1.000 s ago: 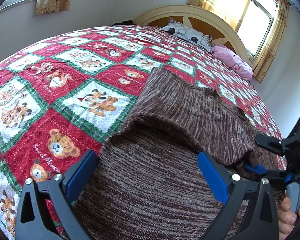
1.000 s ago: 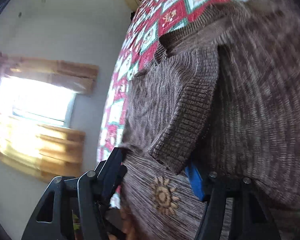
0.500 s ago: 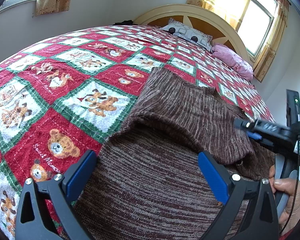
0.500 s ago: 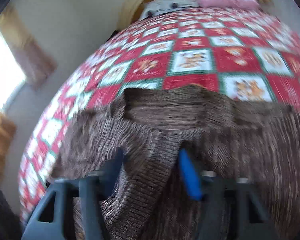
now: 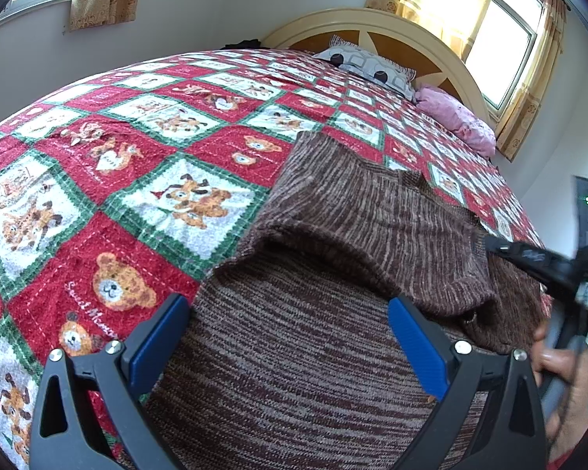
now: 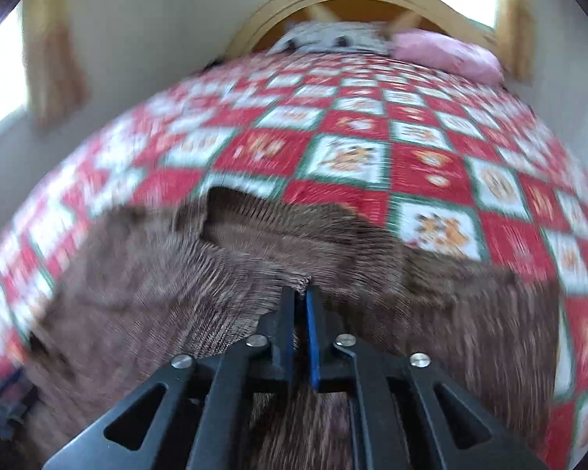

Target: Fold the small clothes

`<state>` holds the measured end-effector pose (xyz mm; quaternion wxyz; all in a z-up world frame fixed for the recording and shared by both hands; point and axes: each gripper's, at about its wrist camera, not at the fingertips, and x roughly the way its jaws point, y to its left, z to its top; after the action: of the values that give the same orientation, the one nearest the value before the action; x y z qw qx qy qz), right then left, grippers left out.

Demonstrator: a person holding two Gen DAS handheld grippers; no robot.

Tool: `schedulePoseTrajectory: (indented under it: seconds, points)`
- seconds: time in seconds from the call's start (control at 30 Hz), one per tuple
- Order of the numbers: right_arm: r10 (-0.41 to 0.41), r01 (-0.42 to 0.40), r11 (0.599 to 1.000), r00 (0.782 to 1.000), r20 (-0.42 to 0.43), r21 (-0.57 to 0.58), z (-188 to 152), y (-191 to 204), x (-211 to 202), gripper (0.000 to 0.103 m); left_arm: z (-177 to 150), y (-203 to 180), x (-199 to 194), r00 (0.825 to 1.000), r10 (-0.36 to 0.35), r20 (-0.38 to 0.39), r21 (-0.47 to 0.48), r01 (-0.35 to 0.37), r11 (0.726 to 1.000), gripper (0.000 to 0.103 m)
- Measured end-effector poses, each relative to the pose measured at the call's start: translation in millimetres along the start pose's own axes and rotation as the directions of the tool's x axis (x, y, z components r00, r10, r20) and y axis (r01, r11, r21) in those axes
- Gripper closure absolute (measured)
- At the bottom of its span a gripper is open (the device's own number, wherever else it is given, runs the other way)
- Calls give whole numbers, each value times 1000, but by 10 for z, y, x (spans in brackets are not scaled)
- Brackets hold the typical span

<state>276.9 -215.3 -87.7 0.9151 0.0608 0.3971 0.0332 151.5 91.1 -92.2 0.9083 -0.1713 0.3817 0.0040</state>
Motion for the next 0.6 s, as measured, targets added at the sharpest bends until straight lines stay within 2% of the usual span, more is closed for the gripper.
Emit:
schedulePoseTrajectory:
  seconds: [0.07, 0.1, 0.17, 0.27, 0.33, 0.43, 0.5, 0.53, 0.57, 0.6]
  points:
    - [35, -36, 998, 999, 25, 43, -62, -80, -177, 69, 1, -4, 4, 1000, 0, 0, 1, 0, 1000, 0]
    - [65, -67, 996, 997, 35, 52, -106, -80, -246, 66, -1, -2, 3, 1000, -1, 0, -1, 1, 1000, 0]
    - [155, -156, 987, 988, 26, 34, -246, -31, -407, 65, -1, -4, 4, 1000, 0, 0, 1, 0, 1000, 0]
    - [203, -203, 977, 979, -9, -60, -484, 189, -593, 64, 0, -3, 4, 1000, 1, -1, 1, -1, 1000, 0]
    - [181, -186, 964, 983, -41, -191, -650, 410, -613, 64, -1, -3, 4, 1000, 3, -2, 3, -3, 1000, 0]
    - [138, -149, 938, 989, -58, -313, -776, 612, -539, 65, -3, -6, 7, 1000, 8, -4, 6, -8, 1000, 0]
    - [29, -50, 930, 998, -62, -364, -778, 670, -352, 65, -5, -12, 8, 1000, 13, -5, 10, -13, 1000, 0]
    - [-3, -23, 927, 998, -70, -375, -757, 664, -248, 71, -1, -17, 11, 1000, 15, -7, 12, -15, 1000, 0]
    - [4, -34, 930, 997, -83, -365, -722, 641, -208, 93, -2, -22, 12, 1000, 19, -8, 16, -19, 1000, 0]
    - [-10, -18, 935, 997, -78, -353, -666, 613, -199, 97, -1, -25, 14, 1000, 20, -8, 17, -20, 1000, 0]
